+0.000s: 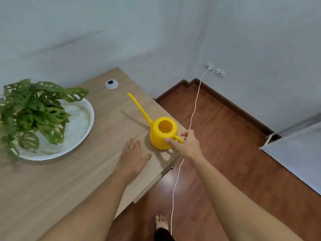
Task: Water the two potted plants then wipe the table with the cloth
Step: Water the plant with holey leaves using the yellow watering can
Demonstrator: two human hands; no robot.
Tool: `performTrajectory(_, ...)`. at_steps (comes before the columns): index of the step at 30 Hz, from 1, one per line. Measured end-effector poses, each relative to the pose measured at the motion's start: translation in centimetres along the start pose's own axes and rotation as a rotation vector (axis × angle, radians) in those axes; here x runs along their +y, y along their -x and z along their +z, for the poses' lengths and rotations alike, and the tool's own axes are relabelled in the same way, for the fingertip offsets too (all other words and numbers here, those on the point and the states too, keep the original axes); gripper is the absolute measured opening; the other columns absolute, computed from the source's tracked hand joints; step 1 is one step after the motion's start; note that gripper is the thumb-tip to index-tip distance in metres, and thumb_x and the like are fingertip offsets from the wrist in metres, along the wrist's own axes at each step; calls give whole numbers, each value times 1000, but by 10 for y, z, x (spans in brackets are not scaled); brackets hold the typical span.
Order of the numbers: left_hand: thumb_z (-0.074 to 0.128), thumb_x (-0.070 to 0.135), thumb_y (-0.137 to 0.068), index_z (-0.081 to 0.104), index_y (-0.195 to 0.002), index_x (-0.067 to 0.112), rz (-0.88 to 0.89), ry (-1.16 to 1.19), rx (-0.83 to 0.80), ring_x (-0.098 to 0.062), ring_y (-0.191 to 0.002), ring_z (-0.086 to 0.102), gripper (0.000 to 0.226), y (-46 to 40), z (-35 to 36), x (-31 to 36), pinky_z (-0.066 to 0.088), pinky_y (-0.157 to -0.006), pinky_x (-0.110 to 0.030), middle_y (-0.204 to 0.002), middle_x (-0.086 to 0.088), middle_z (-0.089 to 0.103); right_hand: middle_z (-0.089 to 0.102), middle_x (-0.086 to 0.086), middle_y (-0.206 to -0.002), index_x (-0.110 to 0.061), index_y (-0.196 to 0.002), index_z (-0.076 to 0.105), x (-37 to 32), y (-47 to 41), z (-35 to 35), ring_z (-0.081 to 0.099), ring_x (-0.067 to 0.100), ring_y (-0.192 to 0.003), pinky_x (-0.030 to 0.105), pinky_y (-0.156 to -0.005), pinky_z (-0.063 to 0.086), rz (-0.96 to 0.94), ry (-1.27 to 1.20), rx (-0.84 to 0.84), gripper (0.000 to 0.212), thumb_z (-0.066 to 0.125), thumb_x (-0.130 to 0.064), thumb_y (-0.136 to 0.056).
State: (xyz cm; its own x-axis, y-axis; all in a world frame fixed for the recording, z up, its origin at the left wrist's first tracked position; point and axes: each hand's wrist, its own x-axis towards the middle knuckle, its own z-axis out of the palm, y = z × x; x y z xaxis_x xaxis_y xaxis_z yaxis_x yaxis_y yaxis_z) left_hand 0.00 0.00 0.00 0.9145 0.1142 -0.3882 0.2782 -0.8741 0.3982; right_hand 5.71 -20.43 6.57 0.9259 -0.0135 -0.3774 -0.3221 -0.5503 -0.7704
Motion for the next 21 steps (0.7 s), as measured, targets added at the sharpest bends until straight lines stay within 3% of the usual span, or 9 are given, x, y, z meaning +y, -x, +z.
performTrajectory(2, 40, 68, -93, 14, -158, 10, -34, -20, 35, -27, -155, -2, 92, -2, 14, -3, 5, -125, -41, -168, -14, 1, 55, -6, -86, -8, -100, 53, 5, -6, 5, 53, 8, -77, 14, -59, 39, -24, -45, 11, 55, 86, -42, -72)
performTrajectory(5, 13, 84, -69, 6, -160, 12, -64, -82, 67, -23, -154, -14, 116, 6, 34, -6, -3, -124, -40, -168, -10, -10, 56, -5, -75, -11, -78, 53, 20, -13, 17, 47, 7, -64, 15, -57, 39, -80, -98, 1, 45, 90, -36, -68)
performTrajectory(8, 14, 86, -67, 1, -160, 12, -47, -104, 118, -20, -152, -19, 119, 6, 44, -9, -7, -124, -41, -167, -9, -16, 52, -10, -69, -14, -80, 67, 21, -17, 20, 46, 3, -59, 13, -56, 40, -121, -116, 15, 35, 92, -32, -65)
performTrajectory(12, 18, 86, -70, -1, -159, 12, -52, -113, 139, -19, -152, -20, 118, 6, 49, -10, -12, -123, -39, -165, -7, -19, 65, -18, -89, -10, -63, 63, 20, -16, 25, 52, 2, -61, 12, -55, 43, -95, -168, 49, 36, 95, -26, -60)
performTrajectory(14, 14, 86, -67, -4, -159, 12, -60, -128, 121, -20, -152, -21, 120, 5, 47, -8, -13, -122, -39, -165, -8, -20, 67, -24, -103, -4, -65, 67, 22, -18, 28, 60, -4, -67, 12, -61, 49, -74, -188, 61, 38, 96, -26, -57)
performTrajectory(17, 9, 85, -64, -6, -159, 15, -75, -154, 87, -22, -153, -21, 119, 6, 38, -8, -11, -123, -38, -165, -7, -22, 67, -16, -109, 0, -78, 75, 19, -19, 25, 63, -5, -78, 2, -63, 44, -71, -201, 40, 37, 96, -22, -58)
performTrajectory(19, 16, 83, -73, -3, -160, 16, -102, -178, 71, -24, -153, -21, 112, 10, 33, -11, -10, -124, -39, -165, -9, -22, 67, -9, -94, -4, -72, 72, 13, -14, 21, 57, -4, -64, 3, -58, 42, -95, -212, 27, 33, 95, -23, -58)
performTrajectory(21, 27, 78, -78, 1, -160, 14, -161, -156, 77, -25, -153, -19, 107, 18, 27, -16, -9, -124, -38, -166, -11, -19, 64, 2, -73, -5, -63, 64, 11, -6, 20, 47, 4, -55, 12, -53, 39, -121, -208, 34, 51, 94, -44, -51)
